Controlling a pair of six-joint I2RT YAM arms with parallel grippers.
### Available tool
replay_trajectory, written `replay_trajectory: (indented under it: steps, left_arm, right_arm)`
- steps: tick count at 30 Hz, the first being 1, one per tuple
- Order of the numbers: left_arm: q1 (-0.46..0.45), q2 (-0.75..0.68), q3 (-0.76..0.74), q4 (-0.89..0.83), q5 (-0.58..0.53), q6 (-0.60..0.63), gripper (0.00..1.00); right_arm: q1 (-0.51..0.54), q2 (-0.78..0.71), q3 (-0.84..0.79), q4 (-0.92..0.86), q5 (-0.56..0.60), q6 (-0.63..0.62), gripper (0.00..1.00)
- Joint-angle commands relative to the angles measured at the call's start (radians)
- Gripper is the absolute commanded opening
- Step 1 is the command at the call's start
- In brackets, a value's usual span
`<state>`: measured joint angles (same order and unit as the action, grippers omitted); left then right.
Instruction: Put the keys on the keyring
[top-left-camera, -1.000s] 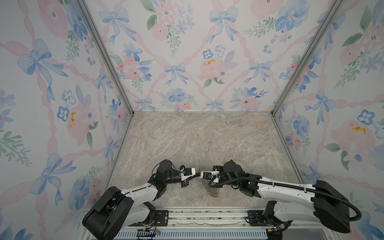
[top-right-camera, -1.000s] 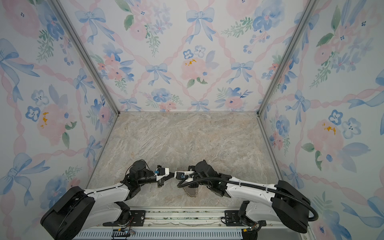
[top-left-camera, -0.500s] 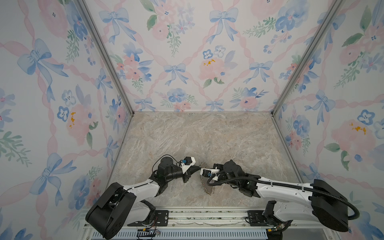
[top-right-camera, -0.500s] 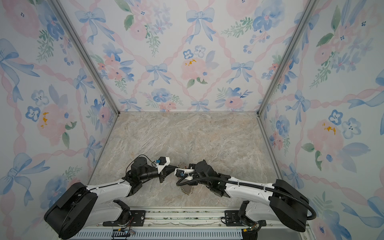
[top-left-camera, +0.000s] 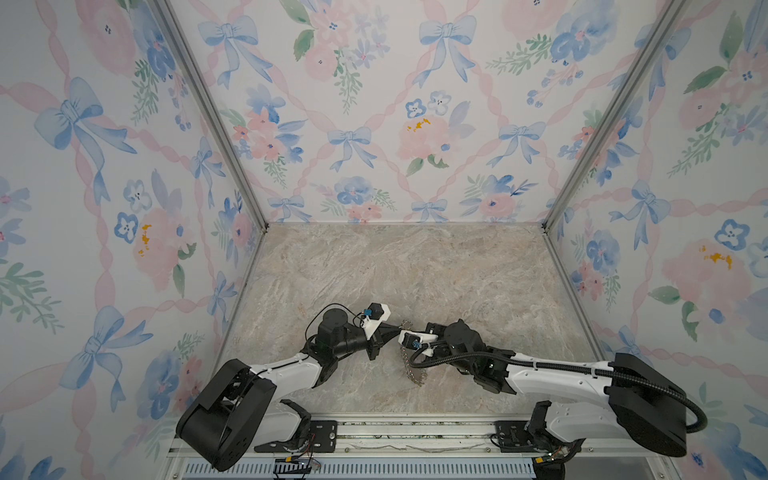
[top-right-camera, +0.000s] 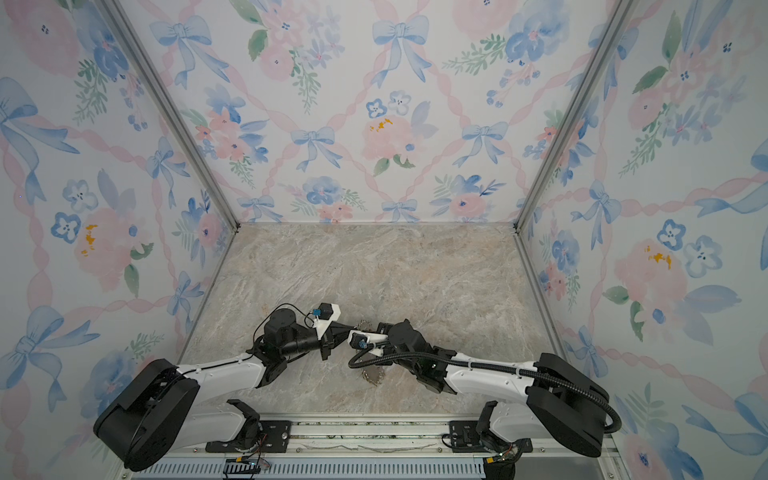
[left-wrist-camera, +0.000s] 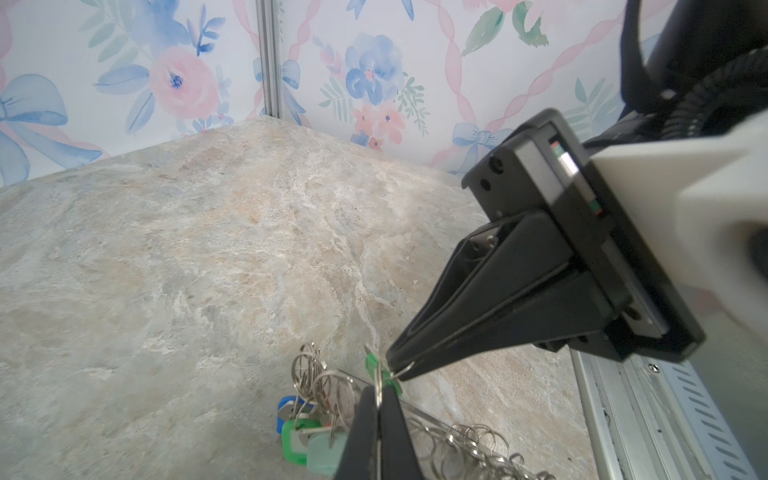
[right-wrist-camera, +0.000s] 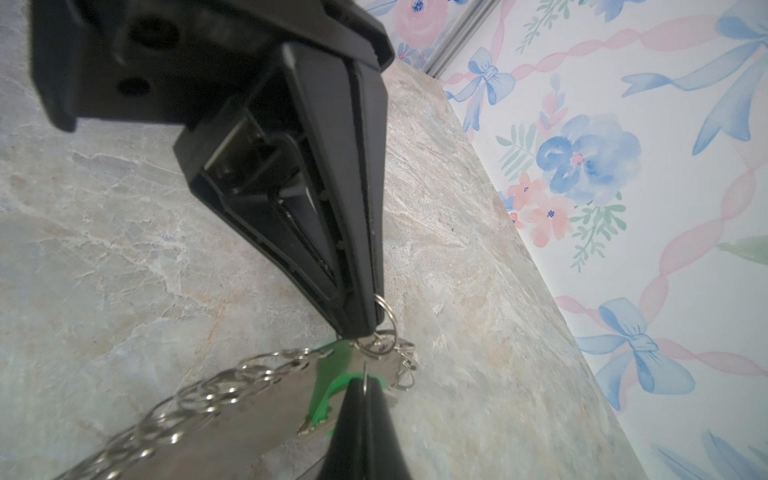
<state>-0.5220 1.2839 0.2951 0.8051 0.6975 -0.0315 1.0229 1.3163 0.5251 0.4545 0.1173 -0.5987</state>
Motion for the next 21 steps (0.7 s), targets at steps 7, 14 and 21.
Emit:
replay_trajectory:
  steps: [7,14,21]
  left_arm:
    - [0.016,0.007,0.040,-0.021,0.054,-0.037,0.00]
    - [0.020,0.027,0.060,-0.047,0.074,-0.042,0.00]
    - [0.023,0.026,0.062,-0.047,0.068,-0.049,0.00]
  right_arm:
    - [-0.009,0.006,0.003,0.074,0.047,-0.006,0.00]
    - [-0.010,0.008,0.012,0.072,0.036,-0.007,0.00]
    - [-0.010,0.015,0.012,0.066,0.022,-0.004,0.00]
